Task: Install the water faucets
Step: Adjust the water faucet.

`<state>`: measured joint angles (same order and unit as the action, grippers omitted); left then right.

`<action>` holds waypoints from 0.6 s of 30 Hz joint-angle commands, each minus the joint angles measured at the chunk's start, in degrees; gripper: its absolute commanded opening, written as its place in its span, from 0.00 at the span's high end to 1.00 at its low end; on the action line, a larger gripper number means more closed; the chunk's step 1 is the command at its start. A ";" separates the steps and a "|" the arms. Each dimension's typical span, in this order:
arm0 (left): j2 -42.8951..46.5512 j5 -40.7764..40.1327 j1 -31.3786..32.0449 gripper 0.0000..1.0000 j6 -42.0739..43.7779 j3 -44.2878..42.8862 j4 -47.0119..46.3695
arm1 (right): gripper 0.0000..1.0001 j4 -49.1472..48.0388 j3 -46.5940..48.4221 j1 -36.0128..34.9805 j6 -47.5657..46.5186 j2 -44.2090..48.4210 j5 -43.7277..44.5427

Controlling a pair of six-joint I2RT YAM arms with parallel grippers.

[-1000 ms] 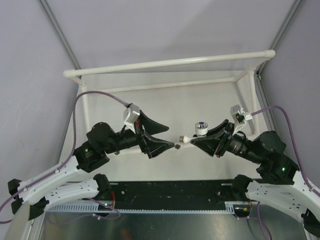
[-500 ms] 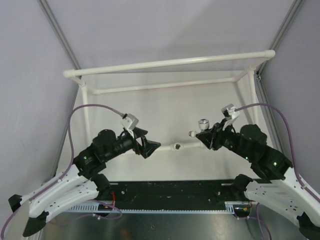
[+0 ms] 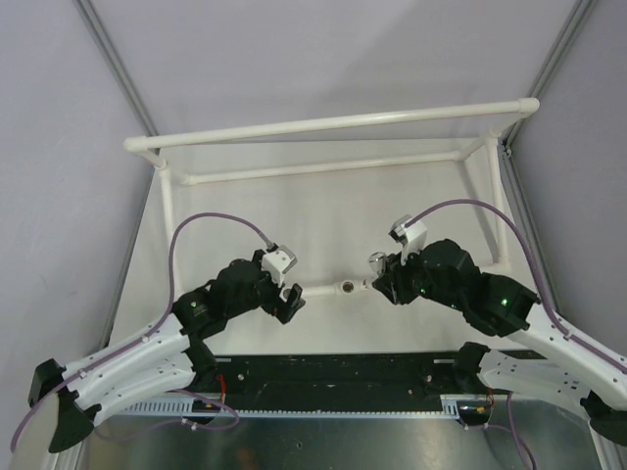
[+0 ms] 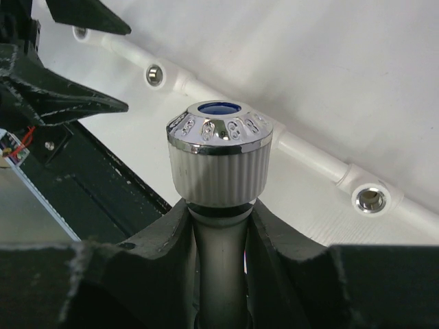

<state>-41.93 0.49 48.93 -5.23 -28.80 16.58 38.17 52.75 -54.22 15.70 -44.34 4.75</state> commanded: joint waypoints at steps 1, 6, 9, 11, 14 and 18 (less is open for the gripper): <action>-2.10 -5.07 -0.37 0.00 2.39 -1.37 -0.85 | 1.00 -2.00 2.63 -2.84 -1.37 -1.39 2.79; -6.26 -6.24 -0.38 0.00 -0.92 -2.59 -1.25 | 1.00 -2.54 2.12 -4.97 -1.16 -2.20 4.22; -7.81 -9.65 -0.35 0.00 -7.04 -3.10 -1.16 | 1.00 -3.11 1.62 -5.65 -0.56 -2.00 4.53; -8.16 -14.36 -0.35 0.00 -14.03 -3.15 -0.84 | 1.00 -3.46 1.18 -6.01 0.01 -1.77 4.77; -6.34 -17.45 -0.27 0.02 -22.41 -1.94 -0.75 | 1.00 -3.95 0.41 -6.65 0.75 -1.39 5.16; -2.51 -21.43 -0.11 0.03 -27.46 0.73 -0.59 | 1.00 -4.10 -0.52 -7.43 1.24 -1.08 5.80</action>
<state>-48.51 -13.80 48.88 -22.92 -29.02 17.32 37.45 52.45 -60.75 15.90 -46.50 8.62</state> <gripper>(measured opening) 0.972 0.338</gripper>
